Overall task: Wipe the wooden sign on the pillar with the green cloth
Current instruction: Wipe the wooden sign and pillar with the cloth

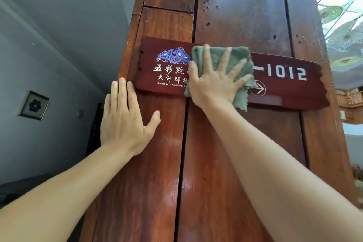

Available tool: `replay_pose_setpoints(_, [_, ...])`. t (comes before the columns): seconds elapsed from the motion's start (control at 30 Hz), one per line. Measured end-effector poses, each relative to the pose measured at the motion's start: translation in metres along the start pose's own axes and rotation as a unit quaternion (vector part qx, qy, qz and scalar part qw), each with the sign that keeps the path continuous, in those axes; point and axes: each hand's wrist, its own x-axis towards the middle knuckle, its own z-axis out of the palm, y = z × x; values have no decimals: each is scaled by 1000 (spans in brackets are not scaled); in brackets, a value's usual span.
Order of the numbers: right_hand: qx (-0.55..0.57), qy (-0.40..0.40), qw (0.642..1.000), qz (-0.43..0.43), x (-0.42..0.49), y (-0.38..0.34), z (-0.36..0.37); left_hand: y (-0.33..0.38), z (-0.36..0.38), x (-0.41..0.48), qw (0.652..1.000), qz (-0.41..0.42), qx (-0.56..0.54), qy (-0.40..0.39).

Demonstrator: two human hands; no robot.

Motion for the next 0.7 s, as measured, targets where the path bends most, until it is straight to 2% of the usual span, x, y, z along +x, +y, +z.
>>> replay_pose_setpoints(0.03, [-6,-7,996,-88,-7,5,0,1,-1,0,1000,-2,4,-3])
replay_pose_setpoints(0.1, [-46,-27,965,-258,-2,37,-10,4,-1,0,1000,-11,11,-10])
replay_pose_setpoints(0.13, [-63,-38,955,-288,8,58,-17,6,-2,0,1000,-15,13,-14])
replay_pose_setpoints(0.17, [-74,-51,961,-263,18,80,-23,8,-2,0,1000,-19,15,-17])
replay_pose_setpoints(0.2, [-67,-60,979,-182,29,98,-28,10,-2,-1,999,-24,15,-16])
replay_pose_setpoints(0.23, [-36,-59,996,-60,36,110,-30,12,-2,-1,999,-30,14,-12])
replay_pose_setpoints(0.27, [-2,-45,997,68,39,111,-31,15,-2,-1,999,-39,13,-9])
replay_pose_setpoints(0.3, [12,-28,986,161,36,98,-29,18,-2,-1,999,-51,14,-8])
replay_pose_setpoints(0.33, [17,-18,980,199,29,77,-25,21,-2,-1,998,-62,17,-7])
replay_pose_setpoints(0.37, [21,-14,984,177,18,53,-18,23,-1,-1,997,-71,18,-3])
replay_pose_setpoints(0.4, [19,-9,995,97,3,31,-10,25,0,0,997,-77,18,2])
replay_pose_setpoints(0.43, [13,-3,1000,-24,-13,13,-2,25,0,1,997,-79,17,3])
replay_pose_setpoints(0.5, [-27,-18,963,-267,-32,9,2,24,1,1,997,-79,18,-1])
replay_pose_setpoints(0.53, [-53,-22,937,-345,-28,20,-2,24,1,1,997,-80,20,-2])
replay_pose_setpoints(0.57, [-74,-18,921,-383,-19,36,-6,24,2,1,997,-79,22,-4])
replay_pose_setpoints(0.63, [-92,-16,935,-343,-1,73,-15,26,2,-2,996,-83,21,-12])
replay_pose_setpoints(0.7, [-54,-6,983,-175,15,100,-22,29,3,-5,996,-89,14,-8])
